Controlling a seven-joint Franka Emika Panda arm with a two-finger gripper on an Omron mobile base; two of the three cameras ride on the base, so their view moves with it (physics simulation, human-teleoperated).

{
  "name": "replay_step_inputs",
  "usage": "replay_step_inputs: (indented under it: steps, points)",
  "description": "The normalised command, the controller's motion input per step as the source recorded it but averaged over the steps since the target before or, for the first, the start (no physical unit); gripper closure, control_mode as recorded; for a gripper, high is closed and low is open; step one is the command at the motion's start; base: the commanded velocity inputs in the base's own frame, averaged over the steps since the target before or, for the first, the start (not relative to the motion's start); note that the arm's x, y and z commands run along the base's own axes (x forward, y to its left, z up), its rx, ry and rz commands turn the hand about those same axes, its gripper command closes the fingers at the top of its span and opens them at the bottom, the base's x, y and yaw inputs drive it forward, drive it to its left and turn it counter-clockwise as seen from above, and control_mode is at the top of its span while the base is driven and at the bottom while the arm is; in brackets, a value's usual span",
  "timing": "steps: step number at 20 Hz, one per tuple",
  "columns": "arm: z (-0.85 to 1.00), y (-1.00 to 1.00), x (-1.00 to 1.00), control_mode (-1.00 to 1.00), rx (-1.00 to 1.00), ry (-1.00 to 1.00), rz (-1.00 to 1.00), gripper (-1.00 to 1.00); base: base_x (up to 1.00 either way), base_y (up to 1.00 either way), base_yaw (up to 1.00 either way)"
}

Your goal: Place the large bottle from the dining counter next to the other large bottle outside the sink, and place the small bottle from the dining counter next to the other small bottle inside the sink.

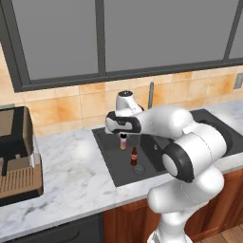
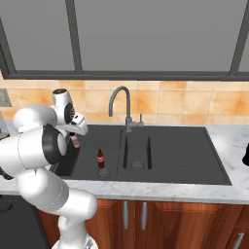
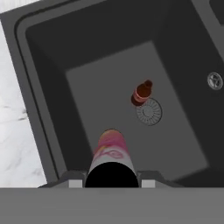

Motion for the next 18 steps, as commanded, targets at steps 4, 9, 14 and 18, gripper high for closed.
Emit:
replay_step_inputs:
  steps: [4,9,14,18]
  points:
    - [-0.13,-0.02,0.00,-1.00,0.00,0.02,0.00,1.00,0.00,0.00,0.00]
    - [-0.10,-0.28,0.13,-1.00,0.00,0.18,0.14,1.00,0.00,0.00,0.00]
    - [-0.41,-0.20,0.14,-1.00,0.00,0.08,0.18,1.00,0.00,0.00,0.00]
    - [-0.46,0.00,0.21,-1.00,0.00,-0.02,0.13,1.00,0.00,0.00,0.00]
